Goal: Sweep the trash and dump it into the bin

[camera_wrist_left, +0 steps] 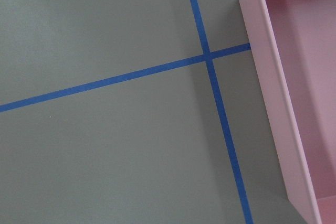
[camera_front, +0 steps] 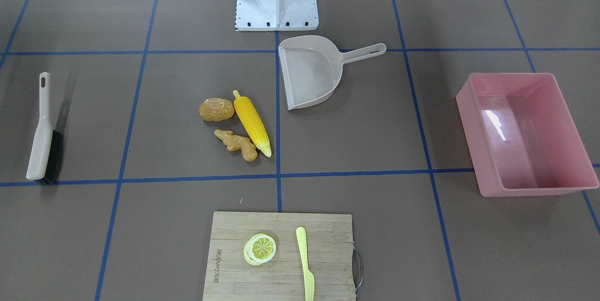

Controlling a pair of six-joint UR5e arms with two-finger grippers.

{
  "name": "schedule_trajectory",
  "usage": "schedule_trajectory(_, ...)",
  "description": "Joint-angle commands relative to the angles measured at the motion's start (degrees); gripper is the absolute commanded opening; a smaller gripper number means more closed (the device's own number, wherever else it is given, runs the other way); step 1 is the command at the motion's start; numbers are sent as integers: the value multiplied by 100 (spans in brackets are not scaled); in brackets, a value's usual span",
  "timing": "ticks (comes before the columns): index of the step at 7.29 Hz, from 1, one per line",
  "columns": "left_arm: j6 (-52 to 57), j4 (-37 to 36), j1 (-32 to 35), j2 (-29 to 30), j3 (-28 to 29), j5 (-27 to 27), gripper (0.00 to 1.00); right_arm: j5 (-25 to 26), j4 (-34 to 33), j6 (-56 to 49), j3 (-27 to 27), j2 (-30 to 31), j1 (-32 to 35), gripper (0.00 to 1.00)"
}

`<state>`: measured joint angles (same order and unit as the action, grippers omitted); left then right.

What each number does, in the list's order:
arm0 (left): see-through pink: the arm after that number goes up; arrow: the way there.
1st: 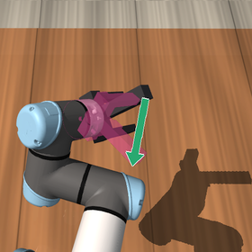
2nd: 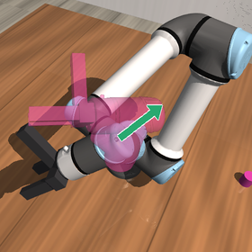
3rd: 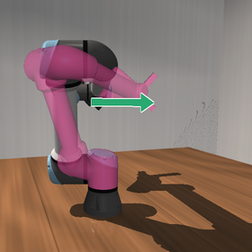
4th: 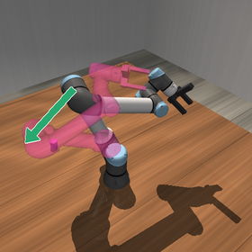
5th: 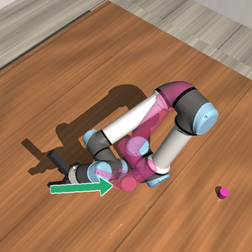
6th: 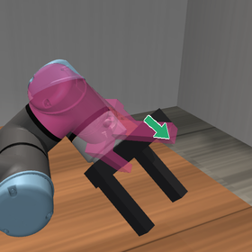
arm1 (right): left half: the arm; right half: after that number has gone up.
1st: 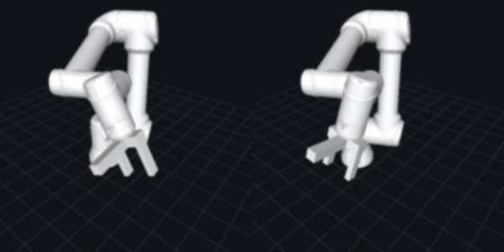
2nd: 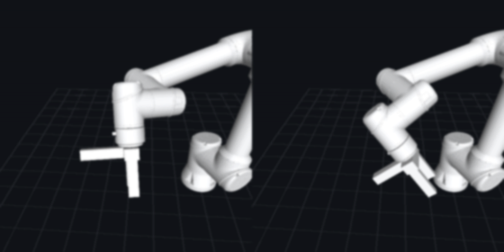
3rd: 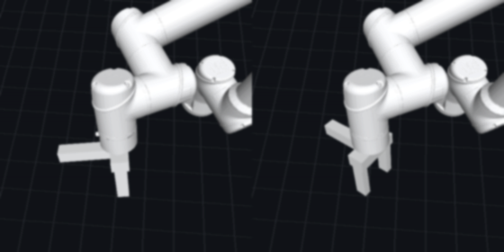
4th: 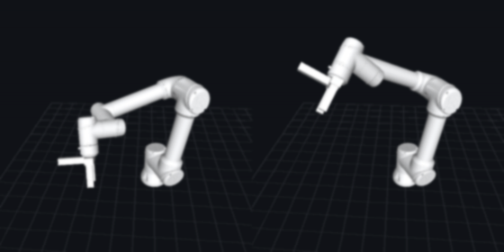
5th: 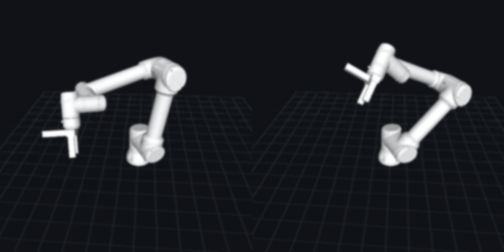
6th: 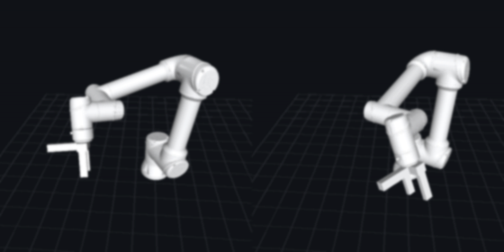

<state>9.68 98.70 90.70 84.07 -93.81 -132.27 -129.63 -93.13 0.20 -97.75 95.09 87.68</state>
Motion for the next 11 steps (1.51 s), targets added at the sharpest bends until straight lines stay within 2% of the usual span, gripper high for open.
schedule_trajectory(1,-10,-9,0,4,-14,0,99,-62,-3,15,-7,-43,-127,100)
schedule_trajectory(3,-10,-9,0,4,-14,0,99,-150,6,346,-121,-78,-853,100)
schedule_trajectory(6,-10,0,0,4,-14,9,99,-141,15,2337,-525,-429,-2171,100)
schedule_trajectory(7,-2,0,0,4,-14,0,99,-141,6,2692,-709,-491,-2402,100)
schedule_trajectory(11,-2,-17,0,56,-58,0,99,-159,-20,2749,-580,-421,-3001,100)
